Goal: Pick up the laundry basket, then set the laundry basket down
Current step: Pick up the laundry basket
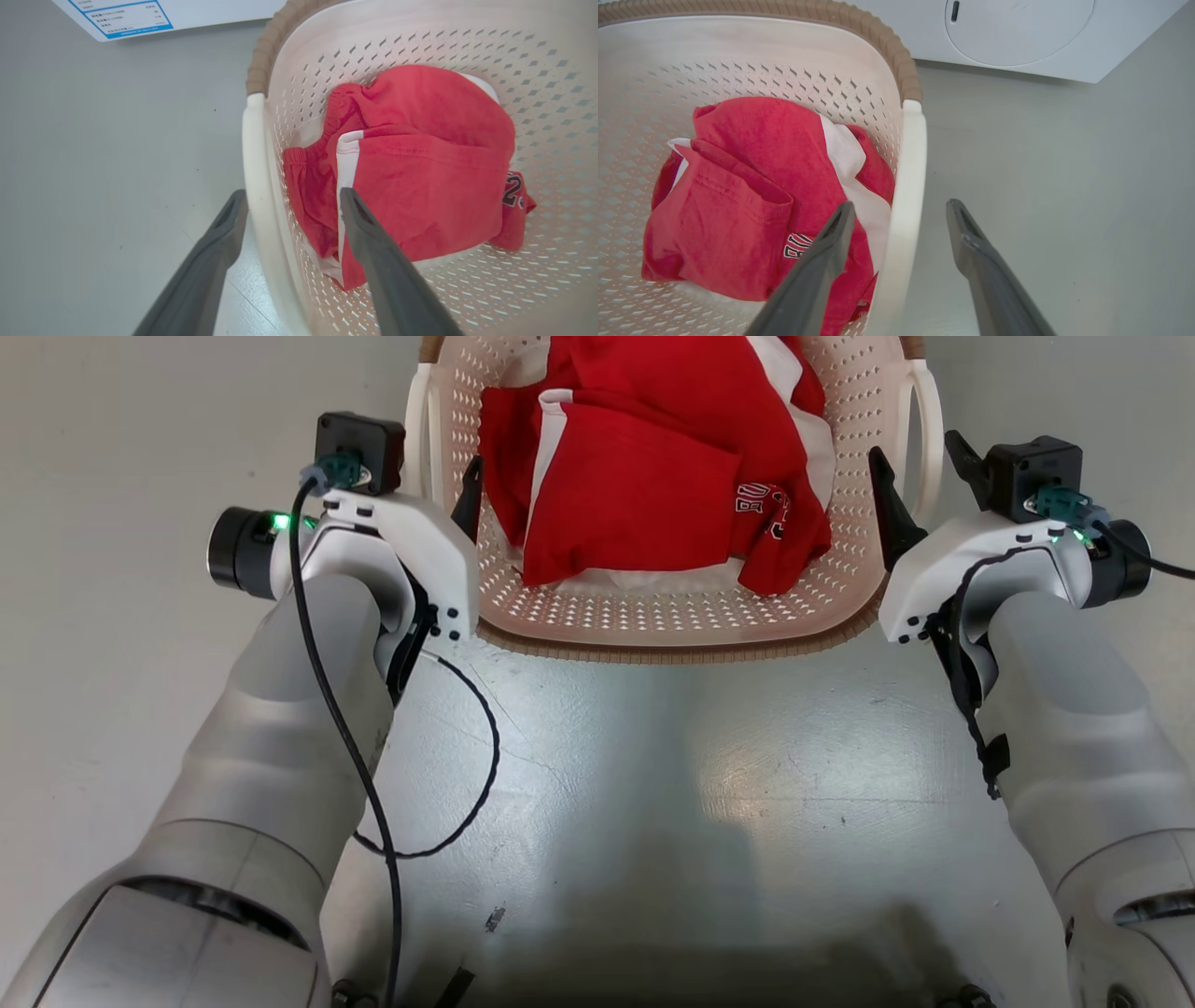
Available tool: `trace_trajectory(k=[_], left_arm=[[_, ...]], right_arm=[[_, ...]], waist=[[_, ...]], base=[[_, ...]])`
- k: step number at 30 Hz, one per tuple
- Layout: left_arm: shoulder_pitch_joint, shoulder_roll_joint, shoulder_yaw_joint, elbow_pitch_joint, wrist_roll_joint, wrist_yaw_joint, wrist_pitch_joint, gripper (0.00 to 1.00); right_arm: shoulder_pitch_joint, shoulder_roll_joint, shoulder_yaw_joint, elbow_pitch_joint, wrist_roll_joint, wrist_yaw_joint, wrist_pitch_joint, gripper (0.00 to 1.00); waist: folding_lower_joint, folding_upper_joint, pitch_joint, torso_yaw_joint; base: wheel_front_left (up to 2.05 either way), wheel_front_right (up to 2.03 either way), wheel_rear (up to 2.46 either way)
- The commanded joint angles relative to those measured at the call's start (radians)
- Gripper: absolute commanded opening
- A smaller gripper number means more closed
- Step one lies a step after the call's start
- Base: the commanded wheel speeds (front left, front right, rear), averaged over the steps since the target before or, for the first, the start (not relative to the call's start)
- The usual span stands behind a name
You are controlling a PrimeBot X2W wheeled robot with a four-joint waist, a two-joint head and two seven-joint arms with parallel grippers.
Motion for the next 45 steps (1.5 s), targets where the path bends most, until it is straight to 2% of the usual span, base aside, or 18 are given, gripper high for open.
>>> trace_trajectory(k=[1,16,27,40,41,42,43,44,45], left_arm=[[-0.009,0.028,0.004,0.000,-0.012,0.012,0.006,1.00],[-0.052,0.028,-0.046,0.015,-0.031,0.015,0.067,1.00],[-0.074,0.028,-0.079,0.019,-0.038,0.016,0.096,1.00],[-0.081,0.038,-0.098,0.022,-0.040,0.027,0.120,1.00],[-0.082,0.038,-0.099,0.022,-0.041,0.028,0.121,0.87],[-0.082,0.039,-0.100,0.022,-0.041,0.028,0.125,0.43],[-0.081,0.039,-0.104,0.023,-0.040,0.028,0.134,0.00],[-0.080,0.039,-0.110,0.023,-0.037,0.029,0.142,0.00],[-0.077,0.039,-0.119,0.023,-0.030,0.030,0.152,0.00]], right_arm=[[0.007,0.025,0.022,0.008,0.010,0.006,-0.011,1.00],[-0.073,0.025,0.098,0.091,0.126,0.006,0.040,1.00],[-0.076,0.025,0.204,0.097,0.244,0.006,0.065,1.00],[-0.087,0.025,0.294,0.096,0.314,0.006,0.075,1.00],[-0.088,0.025,0.300,0.097,0.317,0.006,0.078,1.00],[-0.090,0.025,0.304,0.097,0.319,0.006,0.076,0.73],[-0.092,0.025,0.308,0.099,0.315,0.006,0.079,0.11],[-0.089,0.025,0.315,0.101,0.315,0.006,0.094,0.00],[-0.087,0.025,0.318,0.102,0.321,0.006,0.100,0.00]], waist=[[0.0000,0.0000,0.005,-0.001],[0.0000,0.0000,0.039,-0.002],[0.0000,0.0000,0.043,-0.007],[0.0000,0.0000,0.040,-0.027],[0.0000,0.0000,0.039,-0.027],[0.0000,0.0000,0.038,-0.028],[0.0000,0.0000,0.036,-0.029],[0.0000,0.0000,0.033,-0.029],[0.0000,0.0000,0.030,-0.028]], base=[[0.00,0.00,0.00],[0.00,0.00,0.00],[0.00,0.00,0.00],[0.00,0.00,0.00],[0.00,0.00,0.00],[0.00,0.00,0.00],[0.00,0.00,0.00],[0.00,0.00,0.00],[0.00,0.00,0.00]])
